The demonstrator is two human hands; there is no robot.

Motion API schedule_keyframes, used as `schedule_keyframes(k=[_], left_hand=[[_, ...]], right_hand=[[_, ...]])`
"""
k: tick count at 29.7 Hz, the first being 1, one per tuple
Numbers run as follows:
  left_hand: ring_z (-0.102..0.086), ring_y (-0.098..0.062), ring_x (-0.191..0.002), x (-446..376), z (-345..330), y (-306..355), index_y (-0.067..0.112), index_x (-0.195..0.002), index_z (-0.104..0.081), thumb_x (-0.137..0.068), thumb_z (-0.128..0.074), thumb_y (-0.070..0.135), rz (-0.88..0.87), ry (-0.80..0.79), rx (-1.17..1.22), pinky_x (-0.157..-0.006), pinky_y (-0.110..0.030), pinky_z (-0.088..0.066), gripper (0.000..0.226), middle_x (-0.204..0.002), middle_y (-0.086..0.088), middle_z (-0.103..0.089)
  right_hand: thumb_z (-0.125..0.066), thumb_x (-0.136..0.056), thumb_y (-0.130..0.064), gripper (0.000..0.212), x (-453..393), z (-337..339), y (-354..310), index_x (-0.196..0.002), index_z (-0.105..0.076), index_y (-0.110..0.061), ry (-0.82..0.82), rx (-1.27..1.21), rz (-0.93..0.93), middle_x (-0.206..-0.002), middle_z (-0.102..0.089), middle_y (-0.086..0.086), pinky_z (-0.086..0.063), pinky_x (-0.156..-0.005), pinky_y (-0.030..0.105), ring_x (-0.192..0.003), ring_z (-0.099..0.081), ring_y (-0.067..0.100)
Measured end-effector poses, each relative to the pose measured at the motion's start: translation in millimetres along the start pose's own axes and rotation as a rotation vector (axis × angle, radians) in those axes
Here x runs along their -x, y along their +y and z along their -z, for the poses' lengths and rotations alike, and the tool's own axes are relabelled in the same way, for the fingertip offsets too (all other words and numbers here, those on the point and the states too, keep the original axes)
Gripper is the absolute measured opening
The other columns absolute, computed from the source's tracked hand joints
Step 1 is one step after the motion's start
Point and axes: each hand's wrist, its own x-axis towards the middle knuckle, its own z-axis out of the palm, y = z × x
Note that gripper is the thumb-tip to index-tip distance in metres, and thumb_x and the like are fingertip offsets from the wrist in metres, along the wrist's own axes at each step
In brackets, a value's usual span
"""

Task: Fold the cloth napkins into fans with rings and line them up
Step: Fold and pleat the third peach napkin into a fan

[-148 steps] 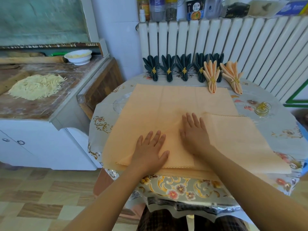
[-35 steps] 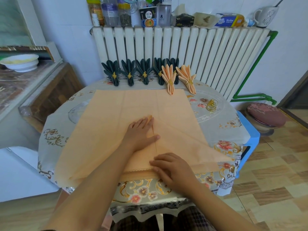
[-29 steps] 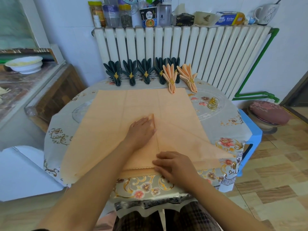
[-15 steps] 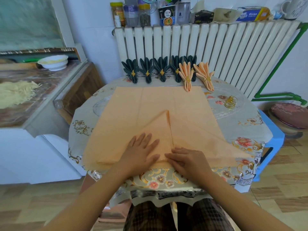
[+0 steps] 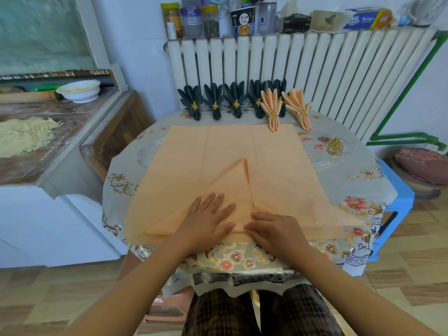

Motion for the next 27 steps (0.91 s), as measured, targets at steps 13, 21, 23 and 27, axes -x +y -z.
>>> schedule_keyframes(k=[13,21,23,27], left_hand=[[-0.049,-0.006,-0.126,24.8,42.6,-34.4,0.027,-0.128,-0.061,-0.086,-0.050,0.003,-0.079,-0.008,0.205,-0.108,-0.023,-0.035,0.049,-0.136,0.009,-0.056],[-0.056,-0.015,-0.108,22.8,108.2,-68.9,0.026,-0.117,-0.067,-0.089,-0.040,-0.004,0.042,-0.133,0.039,-0.089,-0.026,-0.043,0.050,-0.117,0.003,-0.059],[-0.057,-0.013,-0.100,15.1,126.5,-72.5,0.021,-0.109,-0.070,-0.091,-0.047,0.000,0.052,-0.063,0.121,-0.080,-0.019,-0.043,0.036,-0.104,0.005,-0.059],[-0.065,-0.014,-0.086,-13.9,142.7,-69.6,0.012,-0.103,-0.068,-0.089,-0.062,0.006,0.135,0.164,0.493,-0.072,-0.017,-0.048,0.017,-0.091,0.002,-0.068]], right_hand=[[-0.059,-0.089,-0.035,0.016,-5.2,-3.8,-8.5,-0.088,-0.069,-0.022,-0.127,-0.021,-0.328,-0.087,-0.073,-0.004,-0.048,-0.064,0.029,-0.068,-0.065,0.014],[-0.044,-0.082,-0.040,0.024,-0.9,-9.0,-11.6,-0.072,-0.059,-0.023,0.022,0.012,-0.190,-0.058,-0.054,-0.011,-0.036,-0.040,0.021,-0.044,-0.051,0.007],[-0.044,-0.082,-0.040,0.024,0.3,-10.0,-12.7,-0.071,-0.058,-0.024,0.009,0.021,-0.185,-0.060,-0.055,-0.011,-0.034,-0.041,0.019,-0.047,-0.051,0.007],[-0.046,-0.080,-0.047,0.026,-1.2,-13.2,-19.0,-0.065,-0.054,-0.026,0.027,0.084,-0.225,-0.055,-0.052,-0.013,-0.029,-0.040,0.015,-0.044,-0.046,0.003]])
